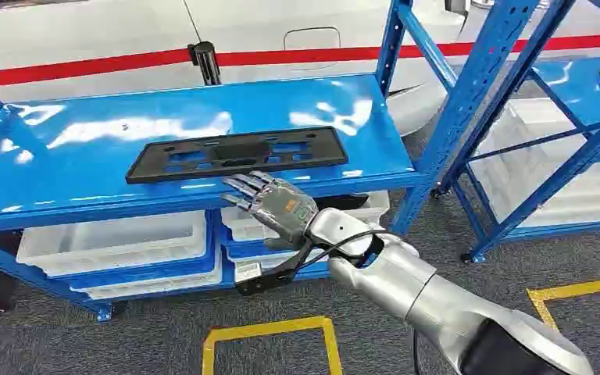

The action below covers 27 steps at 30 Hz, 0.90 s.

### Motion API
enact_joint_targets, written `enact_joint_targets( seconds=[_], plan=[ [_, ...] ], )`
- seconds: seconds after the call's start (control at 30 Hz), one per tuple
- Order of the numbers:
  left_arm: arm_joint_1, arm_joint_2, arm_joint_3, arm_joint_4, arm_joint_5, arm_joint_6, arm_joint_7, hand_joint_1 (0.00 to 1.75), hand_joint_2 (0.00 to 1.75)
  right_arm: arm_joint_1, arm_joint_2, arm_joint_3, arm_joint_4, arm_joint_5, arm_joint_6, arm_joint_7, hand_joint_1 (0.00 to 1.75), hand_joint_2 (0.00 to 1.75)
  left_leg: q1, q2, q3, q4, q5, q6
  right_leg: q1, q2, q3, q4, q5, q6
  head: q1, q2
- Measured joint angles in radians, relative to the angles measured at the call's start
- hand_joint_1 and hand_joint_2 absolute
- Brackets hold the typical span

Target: Take the parts from the cabinet and place them on the table.

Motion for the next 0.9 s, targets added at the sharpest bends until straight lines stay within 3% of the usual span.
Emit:
enact_joint_targets(
  seconds=[0.07, 0.1, 0.17, 0.2, 0.23, 0.27, 0.3, 0.37, 0.4, 0.43, 0.53, 0.57, 0.6, 0.63, 0.67, 0.7, 0.73, 0.77, 0.83, 0.87, 0.9],
  plan=[
    [-0.001, 0.003, 0.002, 0.0, -0.001, 0.0, 0.0, 0.0, 0.0, -0.003, 0.006, -0.001, 0.0, 0.001, 0.0, 0.001, 0.0, 1.75, 0.008, -0.001, -0.001, 0.01, -0.013, -0.011, -0.015, 0.003, 0.011, -0.01, 0.004, -0.013, 0.001, 0.0],
    [-0.001, 0.001, 0.003, 0.0, -0.001, 0.0, 0.0, 0.0, 0.0, -0.005, 0.009, -0.001, 0.0, 0.001, 0.0, 0.002, 0.0, 1.75, 0.007, 0.0, -0.016, 0.051, -0.038, -0.018, -0.016, 0.002, 0.016, -0.011, 0.0, -0.024, -0.005, 0.0],
    [-0.001, 0.0, 0.003, 0.0, -0.001, -0.001, 0.0, 0.0, 0.0, -0.005, 0.017, -0.001, 0.002, 0.002, 0.0, 0.008, 0.0, 1.75, 0.015, 0.0, -0.092, 0.202, -0.109, -0.031, -0.015, 0.002, 0.022, -0.011, -0.005, -0.03, -0.006, 0.0],
    [0.0, 0.0, 0.004, 0.0, -0.001, -0.001, 0.0, 0.0, 0.0, -0.005, 0.019, -0.001, 0.004, 0.003, 0.0, 0.011, 0.0, 1.75, 0.018, 0.0, -0.135, 0.272, -0.132, -0.036, -0.015, 0.002, 0.023, -0.011, -0.006, -0.032, -0.006, 0.0],
    [0.001, 0.0, 0.004, 0.0, -0.001, -0.001, 0.0, 0.0, 0.0, -0.004, 0.022, -0.001, 0.008, 0.008, -0.002, 0.021, 0.0, 1.75, 0.021, 0.0, -0.166, 0.312, -0.131, -0.04, -0.015, 0.003, 0.024, -0.011, -0.008, -0.033, -0.007, 0.0],
    [0.001, 0.0, 0.005, 0.0, -0.002, -0.002, 0.0, 0.0, 0.0, -0.004, 0.024, -0.002, 0.013, 0.013, -0.003, 0.026, 0.0, 1.75, 0.025, 0.001, -0.169, 0.297, -0.106, -0.043, -0.017, 0.005, 0.027, -0.011, -0.011, -0.031, -0.006, 0.0],
    [0.001, 0.001, 0.006, 0.0, -0.003, -0.002, 0.001, 0.0, 0.0, -0.004, 0.027, -0.003, 0.019, 0.015, -0.006, 0.031, 0.0, 1.75, 0.029, 0.001, -0.145, 0.233, -0.056, -0.046, -0.02, 0.006, 0.032, -0.01, -0.015, -0.027, -0.008, 0.0],
    [0.0, 0.002, 0.01, 0.0, -0.006, -0.002, 0.001, 0.0, 0.0, -0.007, 0.034, -0.011, 0.034, 0.021, -0.011, 0.037, 0.0, 1.75, 0.039, 0.003, -0.063, 0.057, 0.044, -0.052, -0.024, 0.008, 0.045, -0.009, -0.024, -0.015, -0.007, 0.0],
    [0.0, 0.0, 0.012, 0.0, -0.008, -0.002, 0.002, 0.0, 0.0, -0.011, 0.037, -0.013, 0.044, 0.024, -0.014, 0.038, 0.0, 1.75, 0.039, 0.001, -0.04, 0.015, 0.038, -0.058, -0.017, 0.01, 0.047, -0.009, -0.028, -0.008, -0.008, 0.0],
    [-0.002, -0.001, 0.012, 0.0, -0.011, -0.002, 0.0, 0.0, 0.0, -0.016, 0.041, -0.017, 0.055, 0.031, -0.016, 0.044, 0.0, 1.75, 0.032, -0.006, -0.041, 0.01, 0.035, -0.047, -0.011, 0.011, 0.044, -0.008, -0.03, -0.002, -0.01, 0.0],
    [-0.001, -0.013, 0.012, 0.0, -0.031, 0.001, -0.024, 0.0, 0.0, -0.018, 0.055, -0.034, 0.088, 0.042, -0.016, 0.074, 0.0, 1.75, 0.018, -0.006, -0.041, 0.009, 0.033, -0.02, -0.014, 0.011, 0.05, -0.022, -0.029, 0.022, -0.01, 0.0],
    [-0.001, -0.017, 0.012, 0.0, -0.032, 0.002, -0.026, 0.0, 0.0, -0.021, 0.057, -0.039, 0.097, 0.043, -0.017, 0.079, 0.0, 1.75, 0.025, -0.005, -0.033, -0.001, 0.04, -0.007, -0.009, 0.009, 0.041, -0.015, -0.036, 0.028, -0.008, 0.0],
    [-0.001, -0.022, 0.012, 0.0, -0.034, 0.002, -0.027, 0.0, 0.0, -0.025, 0.06, -0.043, 0.102, 0.044, -0.018, 0.079, 0.0, 1.75, 0.02, -0.003, -0.031, -0.001, 0.038, 0.0, -0.011, 0.005, 0.03, 0.016, -0.051, 0.024, -0.008, 0.0],
    [-0.001, -0.023, 0.012, 0.0, -0.036, 0.005, -0.028, 0.0, 0.0, -0.028, 0.062, -0.046, 0.111, 0.045, -0.019, 0.08, 0.0, 1.75, 0.017, -0.003, -0.03, -0.001, 0.036, 0.011, -0.011, 0.005, -0.007, 0.09, -0.084, 0.012, -0.005, 0.0],
    [-0.001, -0.027, 0.012, 0.0, -0.038, 0.007, -0.028, 0.0, 0.0, -0.028, 0.064, -0.047, 0.12, 0.045, -0.019, 0.081, 0.0, 1.75, 0.014, -0.001, -0.028, -0.001, 0.034, 0.015, -0.011, 0.004, -0.055, 0.18, -0.118, 0.005, -0.004, 0.0],
    [-0.001, -0.031, 0.012, 0.0, -0.039, 0.008, -0.028, 0.0, 0.0, -0.027, 0.066, -0.049, 0.131, 0.046, -0.019, 0.082, 0.0, 1.75, 0.011, -0.002, -0.028, 0.0, 0.032, 0.019, -0.011, 0.005, -0.101, 0.262, -0.143, 0.002, -0.004, 0.0],
    [-0.001, -0.032, 0.012, 0.0, -0.039, 0.008, -0.028, 0.0, 0.0, -0.027, 0.067, -0.05, 0.142, 0.048, -0.019, 0.082, 0.0, 1.75, 0.008, -0.002, -0.026, 0.0, 0.03, 0.021, -0.01, 0.005, -0.134, 0.314, -0.151, 0.004, -0.003, 0.0],
    [0.0, -0.035, 0.012, 0.0, -0.039, 0.008, -0.029, 0.0, 0.0, -0.027, 0.071, -0.05, 0.155, 0.052, -0.02, 0.082, 0.0, 1.75, 0.004, -0.004, -0.023, 0.0, 0.029, 0.023, -0.007, 0.005, -0.142, 0.314, -0.139, 0.009, -0.004, 0.0],
    [0.001, -0.038, 0.012, 0.0, -0.039, 0.008, -0.034, 0.0, 0.0, -0.028, 0.078, -0.055, 0.174, 0.054, -0.021, 0.083, 0.0, 1.75, -0.002, -0.007, -0.014, 0.0, 0.023, 0.024, 0.0, 0.004, -0.084, 0.177, -0.067, 0.02, -0.004, 0.0],
    [0.0, -0.039, 0.012, 0.0, -0.039, 0.008, -0.035, 0.0, 0.0, -0.031, 0.082, -0.058, 0.182, 0.056, -0.022, 0.082, 0.0, 1.75, -0.004, -0.007, -0.008, 0.0, 0.019, 0.022, 0.003, 0.004, -0.039, 0.078, -0.025, 0.02, -0.003, 0.0],
    [0.001, -0.042, 0.012, 0.0, -0.039, 0.008, -0.035, 0.0, 0.0, -0.034, 0.086, -0.06, 0.188, 0.057, -0.022, 0.082, 0.0, 1.75, -0.006, -0.008, -0.007, 0.0, 0.015, 0.02, 0.008, 0.003, -0.008, 0.002, 0.0, 0.009, -0.004, 0.0]
  ],
)
